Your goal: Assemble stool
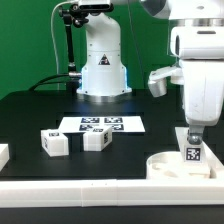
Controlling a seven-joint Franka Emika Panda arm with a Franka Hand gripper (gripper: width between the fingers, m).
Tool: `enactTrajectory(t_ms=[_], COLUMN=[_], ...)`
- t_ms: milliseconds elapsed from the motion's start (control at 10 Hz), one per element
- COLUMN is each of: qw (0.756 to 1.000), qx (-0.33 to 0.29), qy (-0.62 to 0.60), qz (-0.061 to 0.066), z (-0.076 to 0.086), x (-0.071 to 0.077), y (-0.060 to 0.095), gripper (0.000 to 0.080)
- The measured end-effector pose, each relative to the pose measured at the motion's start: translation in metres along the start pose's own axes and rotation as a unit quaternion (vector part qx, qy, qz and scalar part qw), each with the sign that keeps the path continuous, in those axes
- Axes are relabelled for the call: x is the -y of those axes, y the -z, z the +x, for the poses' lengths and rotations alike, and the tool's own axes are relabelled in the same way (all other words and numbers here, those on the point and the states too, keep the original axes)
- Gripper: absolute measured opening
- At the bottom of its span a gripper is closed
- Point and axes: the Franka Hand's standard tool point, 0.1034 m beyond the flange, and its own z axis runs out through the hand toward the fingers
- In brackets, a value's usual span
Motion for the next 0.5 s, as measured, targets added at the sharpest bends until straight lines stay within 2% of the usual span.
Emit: enactTrajectory(t_ms=[200,300,500], qw=[0.995,0.991,0.968], qx=[0.007,0.008,0.010], qy=[-0.096,-0.132,-0.251], qz=[0.011,0.012,0.011], z=[-0.0056,-0.0065,-0.0049], x=[0.0003,0.0003,0.0018], y=[-0.0003,-0.0005,-0.0009], gripper=[0.0338,0.0338,0.0340])
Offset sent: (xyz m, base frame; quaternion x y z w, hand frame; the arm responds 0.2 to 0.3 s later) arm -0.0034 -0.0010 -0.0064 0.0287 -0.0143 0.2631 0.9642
